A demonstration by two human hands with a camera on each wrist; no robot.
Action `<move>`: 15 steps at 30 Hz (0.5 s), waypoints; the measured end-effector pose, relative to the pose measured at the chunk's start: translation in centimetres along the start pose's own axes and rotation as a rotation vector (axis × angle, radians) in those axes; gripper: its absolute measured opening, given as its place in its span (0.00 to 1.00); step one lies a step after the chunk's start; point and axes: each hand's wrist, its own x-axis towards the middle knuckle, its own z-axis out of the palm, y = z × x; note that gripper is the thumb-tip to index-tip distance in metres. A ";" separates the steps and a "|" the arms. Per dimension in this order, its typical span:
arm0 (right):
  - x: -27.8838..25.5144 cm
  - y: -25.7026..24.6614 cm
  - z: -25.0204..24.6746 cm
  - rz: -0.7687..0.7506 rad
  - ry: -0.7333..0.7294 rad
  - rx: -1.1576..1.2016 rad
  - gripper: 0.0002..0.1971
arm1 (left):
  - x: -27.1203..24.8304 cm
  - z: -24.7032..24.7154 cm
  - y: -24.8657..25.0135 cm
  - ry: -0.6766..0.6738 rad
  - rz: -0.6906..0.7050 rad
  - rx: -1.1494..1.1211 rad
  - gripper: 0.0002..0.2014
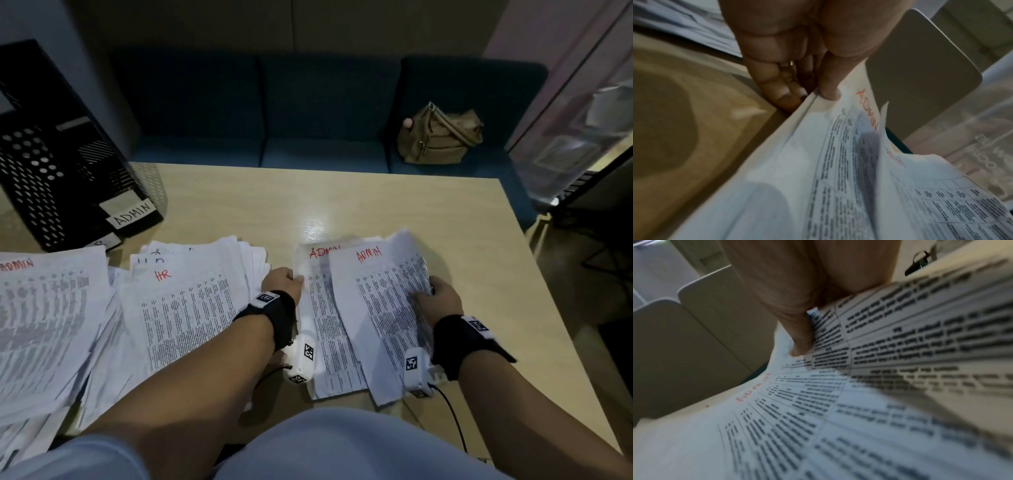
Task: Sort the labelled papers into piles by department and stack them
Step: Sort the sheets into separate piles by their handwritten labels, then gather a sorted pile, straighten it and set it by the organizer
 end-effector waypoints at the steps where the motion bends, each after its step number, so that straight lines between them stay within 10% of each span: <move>1: -0.2 -0.4 0.1 -0.022 -0.007 0.134 0.07 | 0.0 0.1 0.0 0.002 0.005 -0.050 0.12; 5: -0.2 -0.7 0.8 -0.063 -0.108 0.368 0.07 | -0.4 0.4 0.0 0.009 -0.050 -0.352 0.05; 15: 2.0 0.8 1.1 0.045 -0.032 0.281 0.51 | -1.7 -0.2 1.1 -0.359 -0.034 -0.813 0.13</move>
